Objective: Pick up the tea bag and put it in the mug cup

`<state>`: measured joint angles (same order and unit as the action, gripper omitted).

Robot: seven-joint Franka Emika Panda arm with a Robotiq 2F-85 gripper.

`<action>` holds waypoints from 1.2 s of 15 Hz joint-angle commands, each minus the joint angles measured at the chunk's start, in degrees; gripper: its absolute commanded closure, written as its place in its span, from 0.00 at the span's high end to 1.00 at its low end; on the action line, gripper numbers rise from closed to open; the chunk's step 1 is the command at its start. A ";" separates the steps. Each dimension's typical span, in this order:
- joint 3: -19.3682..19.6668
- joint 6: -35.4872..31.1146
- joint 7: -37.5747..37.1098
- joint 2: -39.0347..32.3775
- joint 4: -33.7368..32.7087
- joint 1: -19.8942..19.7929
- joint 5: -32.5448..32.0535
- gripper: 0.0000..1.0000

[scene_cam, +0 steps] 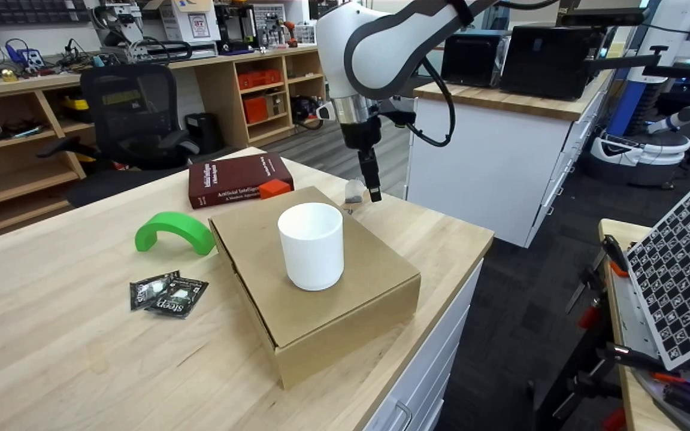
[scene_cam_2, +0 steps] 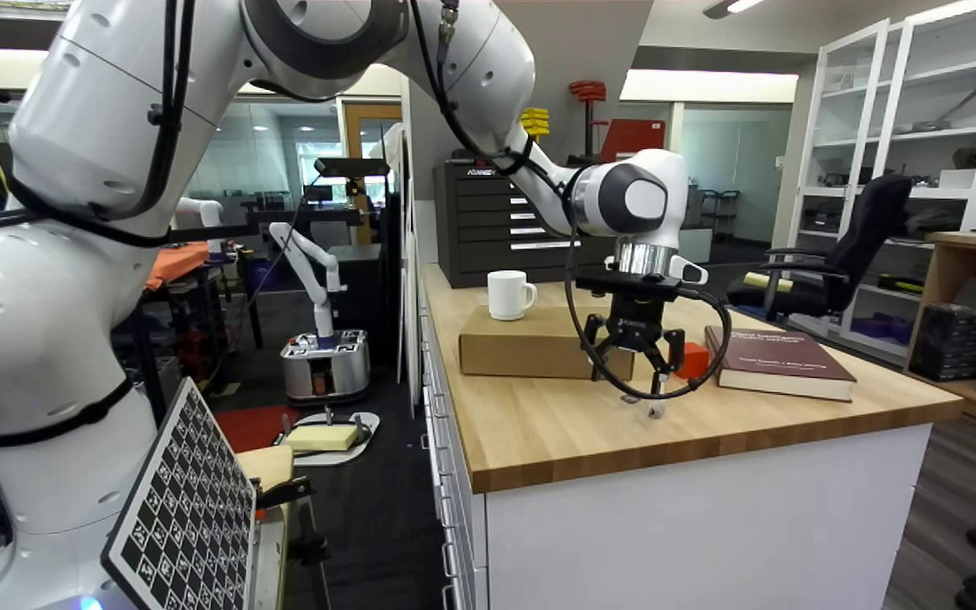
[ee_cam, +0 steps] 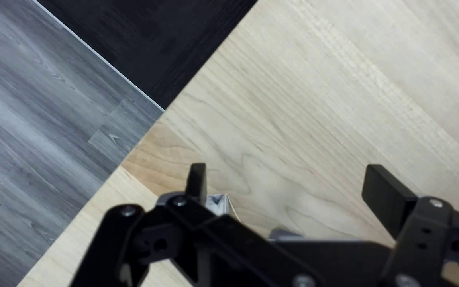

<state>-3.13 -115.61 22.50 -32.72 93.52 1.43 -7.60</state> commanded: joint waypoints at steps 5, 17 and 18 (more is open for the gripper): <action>-1.08 -2.04 2.45 -0.59 -2.47 -0.41 -1.00 1.00; -0.36 -6.84 5.04 -0.15 -1.16 -1.20 -2.09 1.00; -0.59 -7.52 5.45 0.05 -0.85 -1.34 -1.77 1.00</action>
<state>-2.85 -120.51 26.35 -33.50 91.26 1.33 -8.75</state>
